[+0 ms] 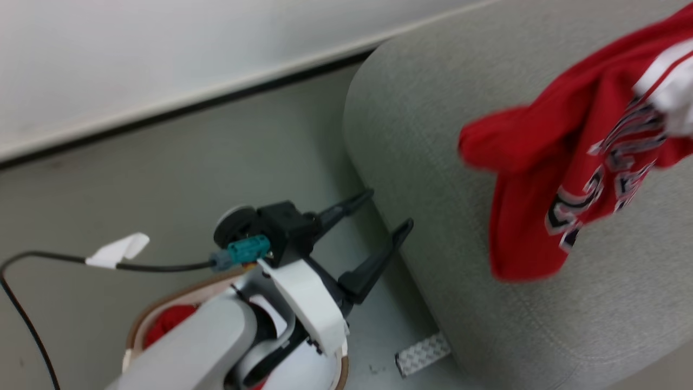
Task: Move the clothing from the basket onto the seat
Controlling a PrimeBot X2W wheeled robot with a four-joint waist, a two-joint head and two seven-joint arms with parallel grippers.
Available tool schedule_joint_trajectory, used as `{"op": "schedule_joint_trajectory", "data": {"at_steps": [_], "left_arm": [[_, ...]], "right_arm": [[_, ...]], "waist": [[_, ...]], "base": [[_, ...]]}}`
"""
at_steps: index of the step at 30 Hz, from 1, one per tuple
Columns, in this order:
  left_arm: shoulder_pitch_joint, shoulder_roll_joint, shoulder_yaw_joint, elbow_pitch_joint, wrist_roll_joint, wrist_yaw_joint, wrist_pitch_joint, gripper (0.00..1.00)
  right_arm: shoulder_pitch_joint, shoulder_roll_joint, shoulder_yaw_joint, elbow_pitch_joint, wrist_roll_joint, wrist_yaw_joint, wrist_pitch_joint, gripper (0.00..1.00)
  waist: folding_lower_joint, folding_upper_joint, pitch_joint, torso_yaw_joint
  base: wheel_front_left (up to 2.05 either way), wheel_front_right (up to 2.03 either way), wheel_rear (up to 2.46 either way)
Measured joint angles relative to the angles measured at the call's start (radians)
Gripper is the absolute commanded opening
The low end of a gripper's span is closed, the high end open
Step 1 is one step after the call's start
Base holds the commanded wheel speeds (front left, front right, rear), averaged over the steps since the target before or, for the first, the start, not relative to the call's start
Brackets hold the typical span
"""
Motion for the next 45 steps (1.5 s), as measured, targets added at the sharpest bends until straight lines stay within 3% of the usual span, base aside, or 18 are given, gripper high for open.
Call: {"op": "schedule_joint_trajectory", "data": {"at_steps": [6, 14, 18, 24, 25, 26, 27, 33, 39, 45], "left_arm": [[-0.129, 0.017, 0.02, -0.033, 0.034, -0.035, 0.027, 1.0], [-0.231, 0.007, 0.027, -0.029, 0.055, -0.063, 0.016, 1.0], [-0.238, -0.006, 0.027, -0.002, 0.058, -0.064, -0.017, 1.0], [-0.211, -0.019, 0.016, 0.05, 0.056, -0.066, -0.059, 1.0], [-0.201, -0.021, 0.019, 0.056, 0.049, -0.063, -0.069, 1.0], [-0.191, -0.022, 0.024, 0.062, 0.042, -0.06, -0.076, 1.0], [-0.182, -0.021, 0.026, 0.067, 0.039, -0.054, -0.082, 1.0], [-0.128, -0.009, 0.051, 0.105, 0.02, -0.032, -0.131, 1.0], [-0.056, 0.005, 0.106, 0.147, -0.014, 0.012, -0.207, 1.0], [0.053, 0.003, 0.158, 0.201, -0.053, 0.054, -0.287, 1.0]], "right_arm": [[-0.235, 0.075, -0.238, 0.103, -0.191, 0.0, 0.009, 0.0], [-0.525, 0.084, -0.502, 0.269, -0.449, 0.0, 0.049, 0.0], [-0.542, 0.108, -0.612, 0.374, -0.587, 0.0, 0.052, 0.0], [-0.421, 0.162, -0.727, 0.515, -0.72, 0.0, 0.042, 0.0], [-0.403, 0.171, -0.733, 0.534, -0.734, 0.0, 0.036, 0.13], [-0.386, 0.176, -0.744, 0.546, -0.741, 0.0, 0.031, 0.59], [-0.374, 0.178, -0.757, 0.554, -0.747, 0.0, 0.025, 0.99], [-0.308, 0.242, -0.755, 0.558, -0.701, 0.0, 0.004, 1.0], [-0.144, 0.282, -0.661, 0.383, -0.596, 0.0, 0.001, 1.0], [0.047, 0.29, -0.494, 0.217, -0.454, 0.0, 0.0, 1.0]], "waist": [[0.0002, 0.0, 0.166, 0.044], [0.0003, -0.0001, 0.354, 0.132], [0.0003, -0.0001, 0.407, 0.193], [0.0002, 0.0, 0.423, 0.253], [0.0001, -0.0001, 0.416, 0.255], [0.0001, -0.0001, 0.407, 0.256], [0.0001, -0.0001, 0.397, 0.255], [0.0, -0.0001, 0.327, 0.244], [-0.0002, -0.0001, 0.227, 0.227], [-0.0003, 0.0, 0.106, 0.225]], "base": [[0.0, 0.0, 0.0], [0.0, 0.0, 0.0], [0.0, 0.0, 0.0], [0.0, 0.0, 0.0], [0.0, 0.0, 0.0], [0.0, 0.0, 0.0], [0.0, 0.0, 0.0], [0.0, 0.0, 0.0], [0.0, 0.0, 0.0], [0.0, 0.0, 0.0]]}}
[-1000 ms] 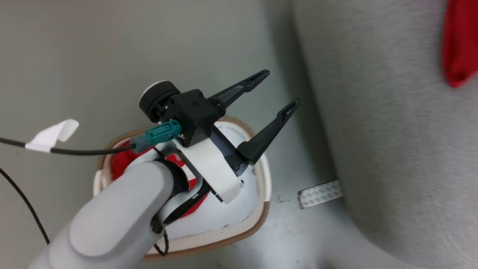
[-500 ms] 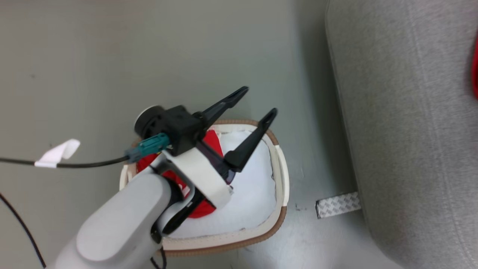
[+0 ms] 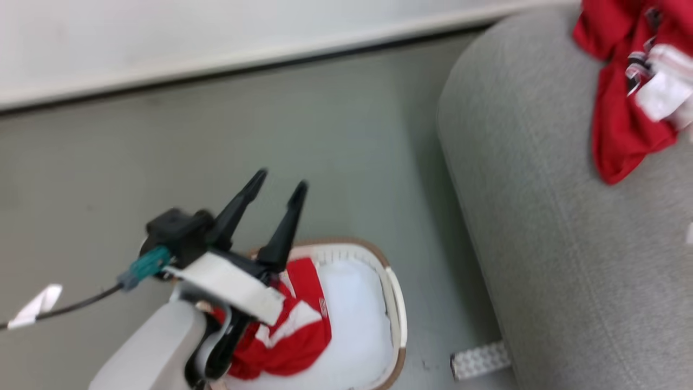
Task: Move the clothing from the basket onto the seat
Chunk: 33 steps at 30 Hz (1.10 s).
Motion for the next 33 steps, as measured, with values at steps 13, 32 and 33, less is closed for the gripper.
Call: {"op": "schedule_joint_trajectory", "data": {"at_steps": [13, 32, 33], "left_arm": [[0.239, -0.026, 0.176, 0.052, 0.026, 0.06, -0.047, 1.0], [0.546, -0.195, 0.47, 0.078, 0.251, -0.031, -0.047, 1.0], [0.546, -0.201, 0.479, 0.079, 0.261, -0.039, -0.047, 1.0]], "right_arm": [[0.346, 0.039, 0.287, -0.209, 0.103, 0.0, 0.0, 1.0], [0.558, 0.074, 0.343, -0.136, 0.043, 0.0, 0.0, 1.0], [0.559, 0.074, 0.342, -0.134, 0.044, 0.0, 0.0, 1.0]], "waist": [[-0.0003, 0.0, -0.25, 0.062], [0.0, 0.0001, -0.422, 0.147], [0.0, 0.0001, -0.423, 0.147]], "base": [[0.0, 0.0, 0.0], [0.0, 0.0, 0.0], [0.0, 0.0, 0.0]]}}
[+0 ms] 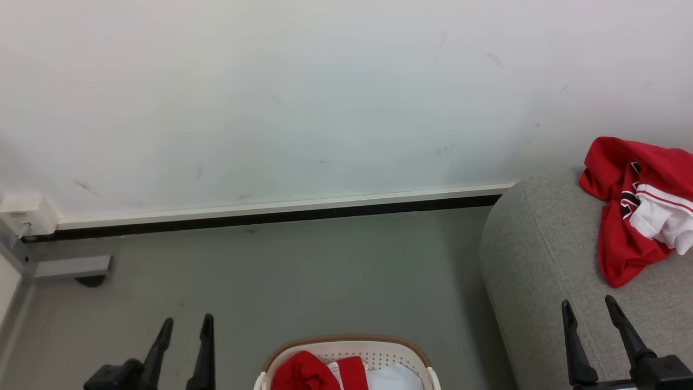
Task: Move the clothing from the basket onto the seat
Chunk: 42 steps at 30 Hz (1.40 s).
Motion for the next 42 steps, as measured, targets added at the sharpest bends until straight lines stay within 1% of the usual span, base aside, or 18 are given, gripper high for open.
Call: {"op": "schedule_joint_trajectory", "data": {"at_steps": [11, 16, 19, 21, 25, 28, 32, 34, 37, 39, 42], "left_arm": [[-0.001, -0.061, 0.073, 0.014, 0.073, -0.061, 0.0, 1.0], [-0.012, -0.071, 0.085, 0.026, 0.093, -0.081, 0.0, 1.0], [-0.055, -0.063, 0.069, 0.048, 0.11, -0.096, -0.001, 1.0], [-0.103, -0.05, 0.043, 0.074, 0.129, -0.105, 0.006, 1.0], [-0.221, -0.028, -0.02, 0.124, 0.162, -0.117, 0.065, 1.0], [-0.306, -0.011, -0.084, 0.165, 0.205, -0.125, 0.114, 1.0], [-0.403, -0.001, -0.176, 0.232, 0.242, -0.132, 0.204, 1.0], [-0.443, 0.005, -0.216, 0.281, 0.273, -0.134, 0.272, 1.0], [-0.491, 0.01, -0.237, 0.372, 0.302, -0.112, 0.368, 1.0], [-0.524, 0.007, -0.242, 0.422, 0.319, -0.089, 0.397, 1.0], [-0.566, -0.002, -0.249, 0.482, 0.333, -0.068, 0.426, 1.0]], "right_arm": [[0.006, 0.001, 0.03, 0.013, 0.018, 0.0, 0.0, 1.0], [-0.012, 0.001, 0.039, 0.004, 0.018, 0.0, 0.0, 1.0], [-0.039, 0.001, 0.039, -0.019, 0.023, 0.0, 0.0, 1.0], [-0.072, 0.001, 0.038, -0.037, 0.026, 0.0, 0.0, 1.0], [-0.135, 0.001, 0.036, -0.079, 0.035, 0.0, 0.0, 1.0], [-0.179, 0.001, 0.031, -0.11, 0.056, 0.0, 0.0, 1.0], [-0.227, 0.001, 0.033, -0.148, 0.082, 0.0, 0.0, 1.0], [-0.254, 0.001, 0.036, -0.167, 0.096, 0.0, 0.0, 1.0], [-0.285, 0.001, 0.036, -0.19, 0.117, 0.0, 0.0, 1.0], [-0.307, 0.001, 0.036, -0.201, 0.135, 0.0, 0.0, 1.0], [-0.332, 0.0, 0.047, -0.216, 0.163, 0.0, 0.0, 1.0]], "waist": [[0.0002, 0.0, 0.013, -0.023], [0.0002, -0.0001, 0.036, -0.039], [0.0002, 0.0, 0.069, -0.049], [0.0002, 0.0, 0.103, -0.055], [0.0003, -0.0001, 0.19, -0.069], [0.0005, 0.0, 0.266, -0.082], [0.0006, -0.0001, 0.375, -0.102], [0.0006, -0.0001, 0.43, -0.113], [0.0007, 0.0, 0.512, -0.129], [0.0007, -0.0001, 0.562, -0.14], [0.0006, -0.0001, 0.629, -0.16]], "base": [[0.0, 0.0, 0.0], [0.0, 0.0, 0.0], [0.0, 0.0, 0.0], [0.0, 0.0, 0.0], [0.0, 0.0, 0.0], [0.0, 0.0, 0.0], [0.0, 0.0, 0.0], [0.0, 0.0, 0.0], [0.0, 0.0, 0.0], [0.0, 0.0, 0.0], [0.0, 0.0, 0.0]]}}
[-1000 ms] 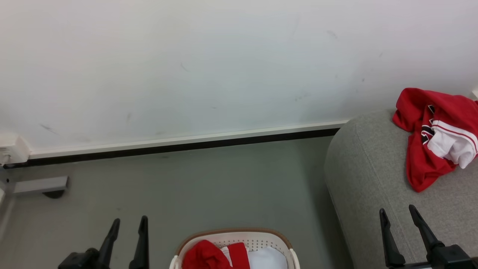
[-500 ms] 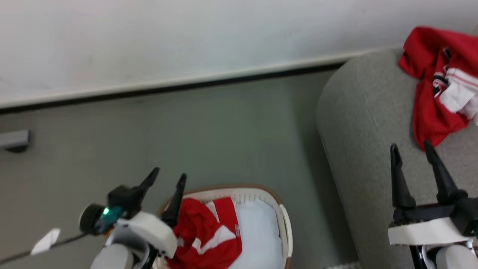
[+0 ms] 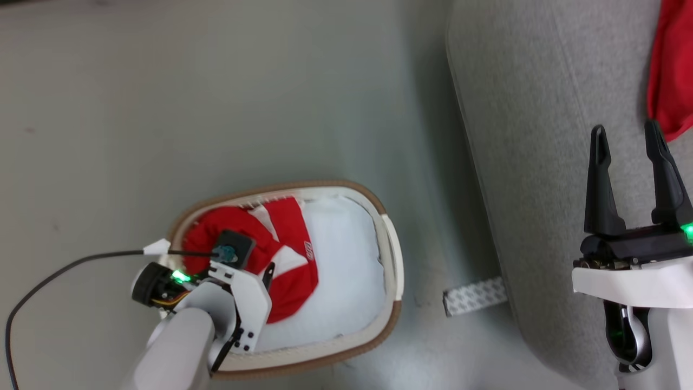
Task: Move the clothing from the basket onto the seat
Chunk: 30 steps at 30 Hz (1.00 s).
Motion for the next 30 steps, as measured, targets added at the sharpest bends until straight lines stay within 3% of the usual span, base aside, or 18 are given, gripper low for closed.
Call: {"op": "schedule_joint_trajectory", "data": {"at_steps": [11, 25, 26, 27, 28, 30], "left_arm": [[-0.105, 0.014, -0.011, 0.153, 0.061, 0.123, 0.102, 1.0], [-0.195, 0.052, -0.018, 0.218, 0.067, 0.143, 0.125, 1.0], [-0.199, 0.053, -0.02, 0.223, 0.067, 0.143, 0.116, 0.61], [-0.201, 0.053, -0.021, 0.228, 0.067, 0.143, 0.104, 0.34], [-0.202, 0.052, -0.021, 0.235, 0.064, 0.143, 0.092, 0.0], [-0.202, 0.038, -0.023, 0.253, 0.056, 0.139, 0.071, 0.0]], "right_arm": [[-0.042, 0.0, 0.038, -0.021, 0.079, 0.0, 0.0, 1.0], [-0.051, 0.0, 0.078, -0.046, 0.129, 0.0, 0.0, 1.0], [-0.051, 0.0, 0.08, -0.048, 0.129, 0.0, 0.0, 1.0], [-0.051, 0.0, 0.08, -0.048, 0.129, 0.0, 0.0, 1.0], [-0.051, 0.001, 0.08, -0.048, 0.129, 0.0, 0.0, 1.0], [-0.049, 0.001, 0.075, -0.046, 0.125, 0.0, 0.0, 1.0]], "waist": [[-0.0001, 0.0, 0.147, -0.072], [-0.0003, -0.0001, 0.27, -0.133], [-0.0002, 0.0, 0.276, -0.137], [-0.0002, 0.0, 0.281, -0.141], [-0.0002, -0.0001, 0.283, -0.144], [-0.0003, -0.0001, 0.277, -0.144]], "base": [[0.0, 0.0, 0.0], [0.0, 0.0, 0.0], [0.0, 0.0, 0.0], [0.0, 0.0, 0.0], [0.0, 0.0, 0.0], [0.0, 0.0, 0.0]]}}
